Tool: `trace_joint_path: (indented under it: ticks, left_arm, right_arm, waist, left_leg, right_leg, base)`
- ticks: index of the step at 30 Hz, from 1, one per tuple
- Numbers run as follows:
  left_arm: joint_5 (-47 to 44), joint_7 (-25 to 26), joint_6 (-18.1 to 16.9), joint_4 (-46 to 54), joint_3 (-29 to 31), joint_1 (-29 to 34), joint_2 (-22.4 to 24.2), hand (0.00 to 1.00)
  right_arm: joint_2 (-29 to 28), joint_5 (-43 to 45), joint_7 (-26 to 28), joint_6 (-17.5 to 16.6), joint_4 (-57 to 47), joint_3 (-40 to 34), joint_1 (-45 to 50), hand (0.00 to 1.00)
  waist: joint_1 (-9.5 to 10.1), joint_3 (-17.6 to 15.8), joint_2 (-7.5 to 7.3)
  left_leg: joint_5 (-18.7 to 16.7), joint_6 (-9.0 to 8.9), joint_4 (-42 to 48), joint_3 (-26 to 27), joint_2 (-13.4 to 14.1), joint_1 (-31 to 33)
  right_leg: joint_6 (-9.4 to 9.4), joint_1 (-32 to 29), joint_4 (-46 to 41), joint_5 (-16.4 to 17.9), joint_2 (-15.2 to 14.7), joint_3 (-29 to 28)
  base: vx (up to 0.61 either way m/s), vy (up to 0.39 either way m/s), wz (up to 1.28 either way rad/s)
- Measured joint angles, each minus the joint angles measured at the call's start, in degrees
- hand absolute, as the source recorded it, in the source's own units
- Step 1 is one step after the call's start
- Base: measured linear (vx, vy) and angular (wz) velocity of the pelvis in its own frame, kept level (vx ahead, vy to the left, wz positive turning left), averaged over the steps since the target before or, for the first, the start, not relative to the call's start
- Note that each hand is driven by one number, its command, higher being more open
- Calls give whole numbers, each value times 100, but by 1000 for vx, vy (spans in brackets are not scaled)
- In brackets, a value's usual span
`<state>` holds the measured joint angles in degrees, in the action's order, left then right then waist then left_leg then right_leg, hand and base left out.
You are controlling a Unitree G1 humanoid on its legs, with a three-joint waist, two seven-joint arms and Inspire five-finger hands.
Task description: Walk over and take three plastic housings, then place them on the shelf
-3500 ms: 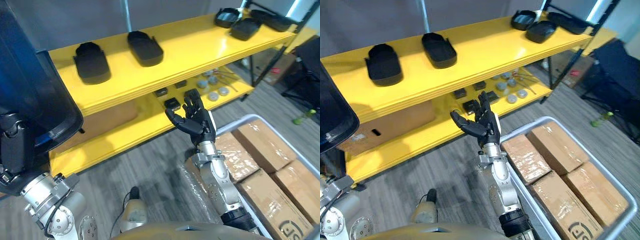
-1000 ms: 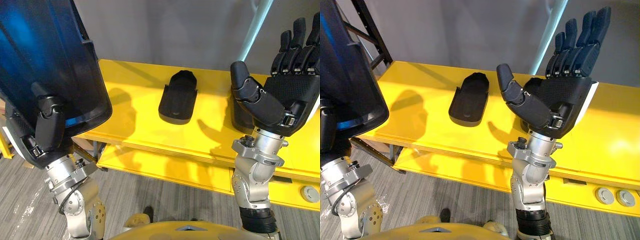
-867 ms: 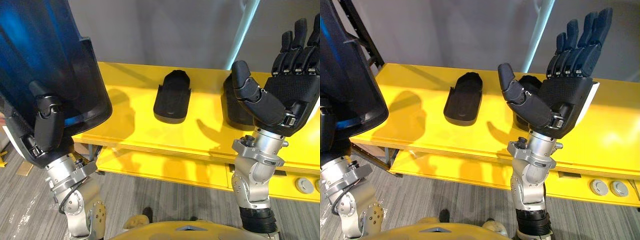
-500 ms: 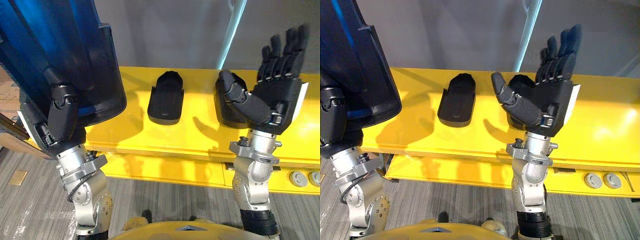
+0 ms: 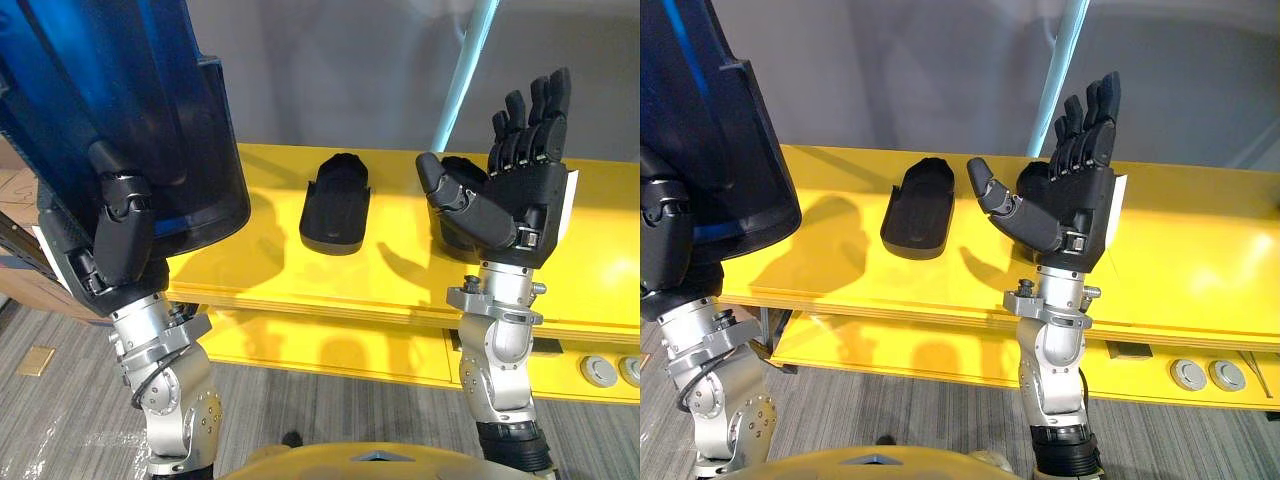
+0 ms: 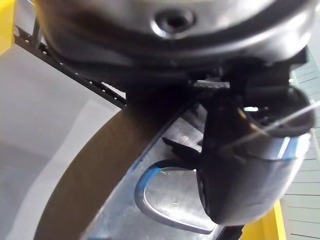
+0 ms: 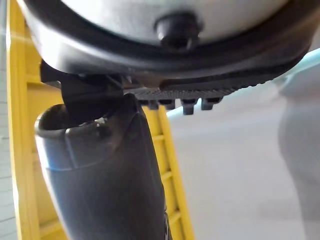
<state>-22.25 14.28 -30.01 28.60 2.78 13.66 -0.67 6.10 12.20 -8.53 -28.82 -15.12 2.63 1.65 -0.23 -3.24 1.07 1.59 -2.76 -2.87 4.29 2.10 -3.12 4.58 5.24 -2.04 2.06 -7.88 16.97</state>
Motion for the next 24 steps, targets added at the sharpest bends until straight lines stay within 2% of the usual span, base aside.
trace_joint_path:
  ticks: [5, 7, 9, 13, 14, 16, 17, 18, 19, 20, 21, 22, 24]
  left_arm:
    - [11, 61, 11, -406, 7, 87, 1, 0]
    - [12, 69, 36, -574, 9, 180, 1, 0]
    - [14, 77, 169, -640, 3, 308, 2, 0]
    - [2, 93, 383, -703, -21, 440, 3, 0]
    - [-19, 130, 426, -707, -22, 504, 3, 0]
    - [-43, 201, 429, -712, -16, 536, 6, 0]
    - [-145, 211, 428, -732, -21, 548, 9, 0]
    - [-225, 216, 427, -840, -26, 498, 6, 0]
    - [-230, 234, 427, -914, -27, 471, 12, 0]
    - [-256, 279, 426, -1047, -55, 474, 41, 0]
    - [-269, 317, 426, -1150, -120, 512, 50, 0]
    - [-268, 325, 416, -1271, -182, 518, 46, 0]
    - [-266, 308, 405, -1464, -308, 509, 51, 0]
  right_arm:
    - [-227, 298, -192, 585, 624, -235, 338, 100]
    - [-282, 669, -302, 897, 878, -371, 553, 100]
    - [-402, 939, -417, 1146, 968, -492, 716, 100]
    - [-439, 945, -548, 1154, 983, -553, 665, 100]
    - [-471, 947, -574, 1153, 982, -530, 639, 100]
    - [-468, 947, -557, 1150, 961, -482, 624, 100]
    - [-422, 949, -534, 1147, 882, -444, 619, 100]
    - [-356, 948, -527, 1106, 852, -428, 606, 100]
    - [-316, 947, -529, 1088, 853, -427, 589, 100]
    - [-200, 937, -537, 1086, 856, -416, 506, 100]
    - [-136, 877, -564, 1087, 858, -438, 458, 100]
    - [-114, 861, -564, 1068, 857, -454, 414, 100]
    - [-90, 861, -563, 921, 828, -566, 350, 100]
  waist:
    - [6, -95, 28]
    - [1, -197, 48]
    - [-9, -204, 58]
    - [-28, -211, 53]
    - [-5, -230, 40]
    - [29, -340, 45]
    - [40, -470, 121]
    - [7, -628, 159]
    - [3, -701, 152]
    - [11, -831, 100]
    - [34, -858, 90]
    - [29, -864, 116]
    - [-35, -905, 62]
  left_leg:
    - [9, -2, -52, 1, -7, -23]
    - [16, 0, -76, 0, -10, -23]
    - [20, 2, -105, -1, -11, -32]
    - [11, -7, -115, 13, -12, -46]
    - [-102, -3, 37, 27, -12, 10]
    - [-484, 7, 778, 39, 19, 311]
    - [-820, -24, 1606, 22, 111, 620]
    - [-965, -120, 2322, 30, 178, 883]
    - [-966, -132, 2631, 47, 183, 1007]
    - [-953, -309, 3098, 79, 189, 1219]
    - [-1076, -122, 3342, 160, 330, 1328]
    - [-1106, -70, 3390, 169, 539, 1374]
    - [-1065, -110, 3360, -116, 925, 1409]
  right_leg:
    - [2, 6, -2, 2, -6, 1]
    - [2, -2, -3, 2, -9, 2]
    - [4, -4, -2, 5, -10, 6]
    - [4, -7, -3, 5, -13, -3]
    - [0, -4, -8, 9, -22, -14]
    - [-27, -2, -109, 67, -32, -31]
    - [-25, -12, -304, 208, -5, -30]
    - [-38, -23, -563, 346, -28, -5]
    - [-46, -34, -678, 396, -79, 9]
    - [-51, -41, -804, 434, -212, 1]
    - [-51, -81, -845, 435, -278, -1]
    - [-57, -110, -914, 443, -339, -21]
    - [67, -274, -1154, 526, -669, -175]
  base:
    - [0, 0, 0]
    - [0, 0, 0]
    - [17, -1, 0]
    - [11, 0, -1]
    - [-3, 4, -5]
    - [-24, 8, -6]
    - [-65, 34, 10]
    - [-58, 32, 17]
    - [-113, 83, 13]
    - [-109, 78, -3]
    - [-146, 113, -11]
    - [-76, 88, -6]
    - [-64, 226, -7]
